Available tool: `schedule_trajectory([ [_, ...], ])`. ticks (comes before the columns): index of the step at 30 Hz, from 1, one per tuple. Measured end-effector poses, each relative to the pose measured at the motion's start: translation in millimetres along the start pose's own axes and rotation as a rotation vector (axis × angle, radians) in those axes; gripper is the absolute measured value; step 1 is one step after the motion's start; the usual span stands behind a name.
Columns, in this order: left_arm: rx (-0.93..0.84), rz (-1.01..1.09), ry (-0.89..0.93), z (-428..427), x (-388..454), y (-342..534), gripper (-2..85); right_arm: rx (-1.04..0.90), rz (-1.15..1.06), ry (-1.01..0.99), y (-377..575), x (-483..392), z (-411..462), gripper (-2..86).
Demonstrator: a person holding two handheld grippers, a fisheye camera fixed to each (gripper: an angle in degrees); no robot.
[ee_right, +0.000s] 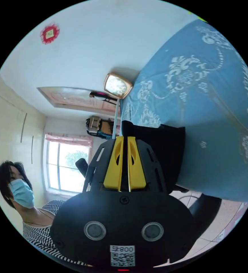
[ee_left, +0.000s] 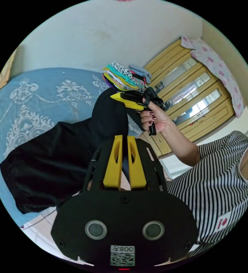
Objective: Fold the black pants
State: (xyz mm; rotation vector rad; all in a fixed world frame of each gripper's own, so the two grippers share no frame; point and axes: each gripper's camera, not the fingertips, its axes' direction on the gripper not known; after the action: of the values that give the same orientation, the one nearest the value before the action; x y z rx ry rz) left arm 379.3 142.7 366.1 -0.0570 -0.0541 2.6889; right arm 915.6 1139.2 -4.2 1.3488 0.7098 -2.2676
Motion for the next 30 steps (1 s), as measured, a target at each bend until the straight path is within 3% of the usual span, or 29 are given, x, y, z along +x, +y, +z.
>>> schedule_trajectory([
  [5, 0.135, -0.163, -0.067, -128.7, -78.9, 59.9, 2.6, -0.136, -0.098, -0.018, -35.3, -69.4, 135.8, 2.0],
  [14, 0.173, -0.470, -0.138, -233.3, -215.5, 150.9, 2.6, -0.376, -0.068, 0.127, -74.3, -87.1, 356.1, 1.9],
  [25, 0.281, -0.637, -0.123, -317.1, -305.2, 210.0, 2.6, -0.492, -0.110, 0.207, -100.4, -128.3, 491.1, 1.0],
  [30, 0.281, -0.727, -0.146, -335.7, -338.5, 234.8, 2.5, -0.590, -0.105, 0.151, -101.9, -132.2, 549.5, 0.2],
])
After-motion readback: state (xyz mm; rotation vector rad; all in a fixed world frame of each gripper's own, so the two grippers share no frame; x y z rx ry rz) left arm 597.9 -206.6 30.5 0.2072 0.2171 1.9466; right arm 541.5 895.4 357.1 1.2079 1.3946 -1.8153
